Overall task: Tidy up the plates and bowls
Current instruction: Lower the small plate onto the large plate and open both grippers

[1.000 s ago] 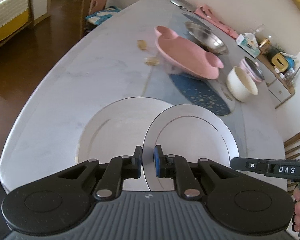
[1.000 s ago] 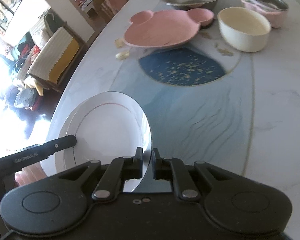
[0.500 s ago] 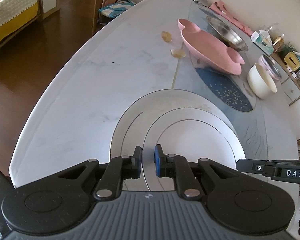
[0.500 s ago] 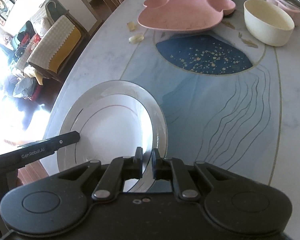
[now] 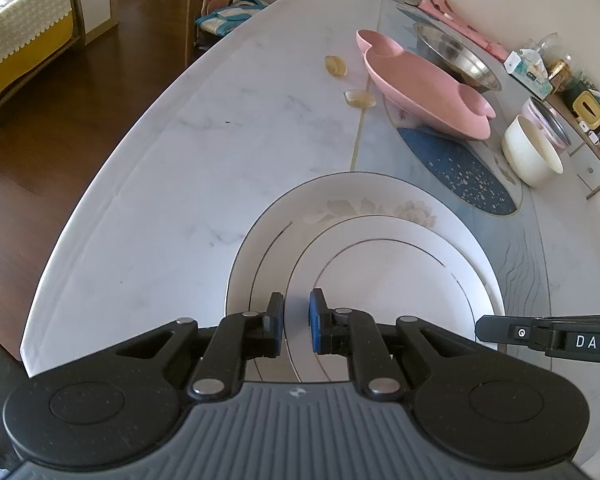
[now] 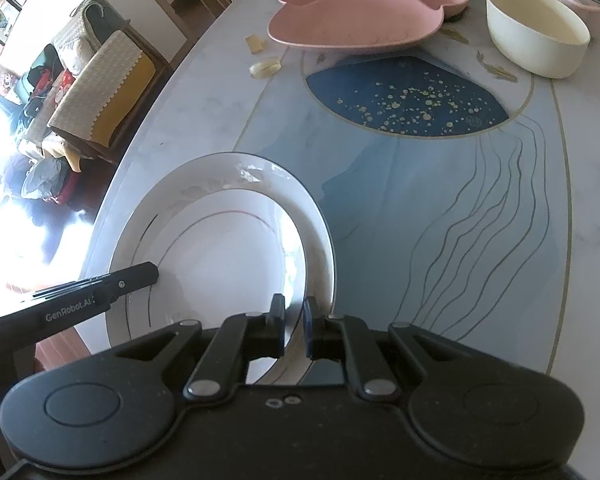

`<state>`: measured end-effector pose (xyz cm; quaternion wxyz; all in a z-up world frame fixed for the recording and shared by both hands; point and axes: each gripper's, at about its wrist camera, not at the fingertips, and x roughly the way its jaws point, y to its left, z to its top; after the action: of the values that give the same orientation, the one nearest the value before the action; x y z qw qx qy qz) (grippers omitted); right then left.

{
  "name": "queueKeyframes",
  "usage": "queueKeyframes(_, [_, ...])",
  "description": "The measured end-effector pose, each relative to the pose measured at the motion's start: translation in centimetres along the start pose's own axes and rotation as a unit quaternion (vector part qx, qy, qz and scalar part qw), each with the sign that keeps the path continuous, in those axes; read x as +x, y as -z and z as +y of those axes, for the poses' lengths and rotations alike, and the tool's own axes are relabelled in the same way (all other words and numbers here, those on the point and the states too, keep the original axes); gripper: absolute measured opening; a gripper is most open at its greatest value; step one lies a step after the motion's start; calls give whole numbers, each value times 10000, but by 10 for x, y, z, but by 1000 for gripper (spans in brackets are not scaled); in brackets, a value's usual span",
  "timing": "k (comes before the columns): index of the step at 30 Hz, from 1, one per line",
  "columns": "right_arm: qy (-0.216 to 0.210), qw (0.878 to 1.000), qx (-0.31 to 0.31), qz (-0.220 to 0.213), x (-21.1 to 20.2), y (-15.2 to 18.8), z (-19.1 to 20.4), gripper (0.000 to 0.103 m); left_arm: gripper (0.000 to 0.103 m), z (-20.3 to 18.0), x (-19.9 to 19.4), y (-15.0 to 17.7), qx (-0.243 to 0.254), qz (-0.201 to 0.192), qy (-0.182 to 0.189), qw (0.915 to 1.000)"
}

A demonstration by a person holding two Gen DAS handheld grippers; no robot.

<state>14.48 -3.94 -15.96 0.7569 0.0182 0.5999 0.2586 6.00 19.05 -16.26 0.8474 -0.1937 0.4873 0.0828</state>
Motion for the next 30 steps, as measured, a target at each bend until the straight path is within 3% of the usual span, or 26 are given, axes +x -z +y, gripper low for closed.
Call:
queueKeyframes(18, [78, 10000, 29, -14, 4, -2, 3, 9, 12, -2, -5, 3, 187, -95, -214, 9996])
queueKeyframes(27, [112, 9998, -134, -9, -3, -2, 7, 20, 12, -5, -19, 2, 233, -249, -156, 9993])
queueKeyframes(30, [92, 9993, -349, -87, -12, 0, 12, 31, 12, -13, -28, 2, 375, -342, -135, 9986])
